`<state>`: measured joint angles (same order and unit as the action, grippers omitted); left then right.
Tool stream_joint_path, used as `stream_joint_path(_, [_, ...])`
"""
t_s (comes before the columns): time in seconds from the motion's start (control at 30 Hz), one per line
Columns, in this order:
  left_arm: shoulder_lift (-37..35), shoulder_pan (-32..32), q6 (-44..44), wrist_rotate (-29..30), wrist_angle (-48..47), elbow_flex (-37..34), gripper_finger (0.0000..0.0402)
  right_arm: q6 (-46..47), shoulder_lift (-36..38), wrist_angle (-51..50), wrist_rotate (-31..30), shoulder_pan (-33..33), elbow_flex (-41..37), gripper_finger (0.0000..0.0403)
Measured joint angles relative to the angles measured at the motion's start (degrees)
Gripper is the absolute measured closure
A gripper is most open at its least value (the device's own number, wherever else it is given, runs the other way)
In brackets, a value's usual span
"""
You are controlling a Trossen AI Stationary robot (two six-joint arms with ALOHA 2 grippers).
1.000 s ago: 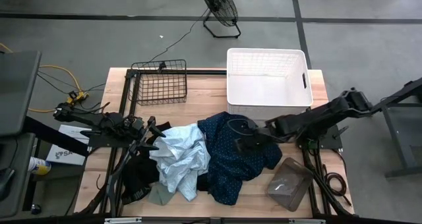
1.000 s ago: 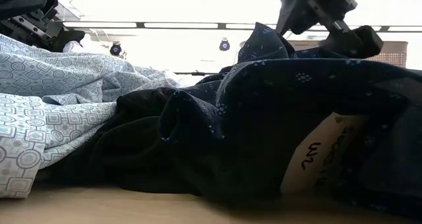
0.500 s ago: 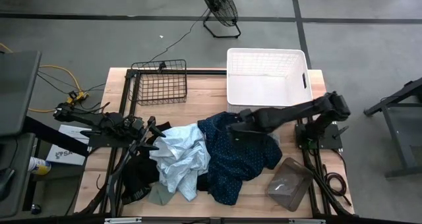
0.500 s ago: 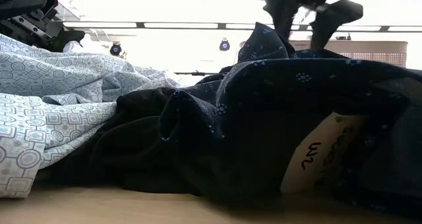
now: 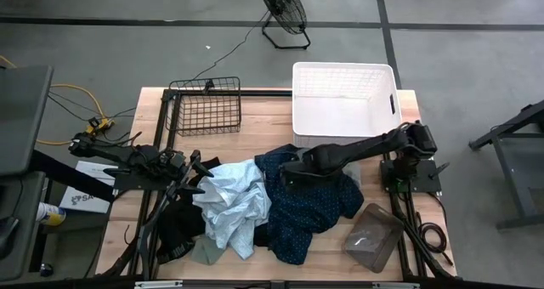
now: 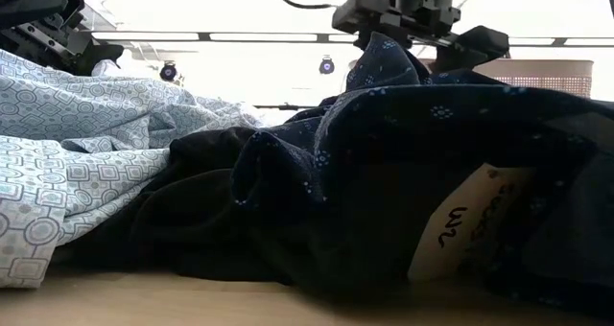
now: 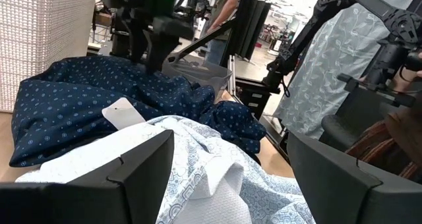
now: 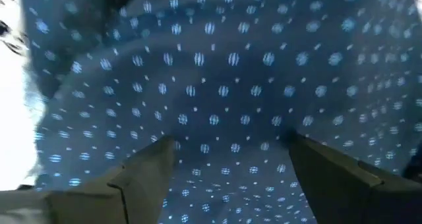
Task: Pick & Place Cloths
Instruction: Put the dark blue patterned shirt into the white bin
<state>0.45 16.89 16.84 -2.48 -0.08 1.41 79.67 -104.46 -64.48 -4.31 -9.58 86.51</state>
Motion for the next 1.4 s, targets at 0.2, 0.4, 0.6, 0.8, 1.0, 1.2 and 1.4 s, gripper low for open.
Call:
stream_joint_path(0.2, [0.0,0.0,0.0,0.0,0.0,0.0,0.0112,-8.7,-0.1,2.4,-0.3,-0.5,0.1,0.0110])
stream_joint_path(0.4, [0.0,0.0,0.0,0.0,0.0,0.0,0.0112,-6.4,0.0,1.4,-1.4,-1.0,0.1,0.0110])
stream_joint_path(0.6, [0.0,0.0,0.0,0.0,0.0,0.0,0.0112,-4.5,0.0,-1.2,-3.6,-1.8,0.1,0.0078])
stream_joint_path(0.8, [0.0,0.0,0.0,0.0,0.0,0.0,0.0112,-3.6,0.0,-1.0,-4.5,-1.9,-0.6,0.0010])
stream_joint_path(1.0, [0.0,0.0,0.0,0.0,0.0,0.0,0.0112,0.7,0.0,2.3,-5.9,-1.1,-3.4,0.0025])
stream_joint_path(1.2, [0.0,0.0,0.0,0.0,0.0,0.0,0.0112,1.3,0.0,3.5,-5.7,-0.5,-6.1,0.0071])
stream_joint_path(1.4, [0.0,0.0,0.0,0.0,0.0,0.0,0.0112,0.3,0.0,6.6,-3.8,-0.4,-8.0,0.0146])
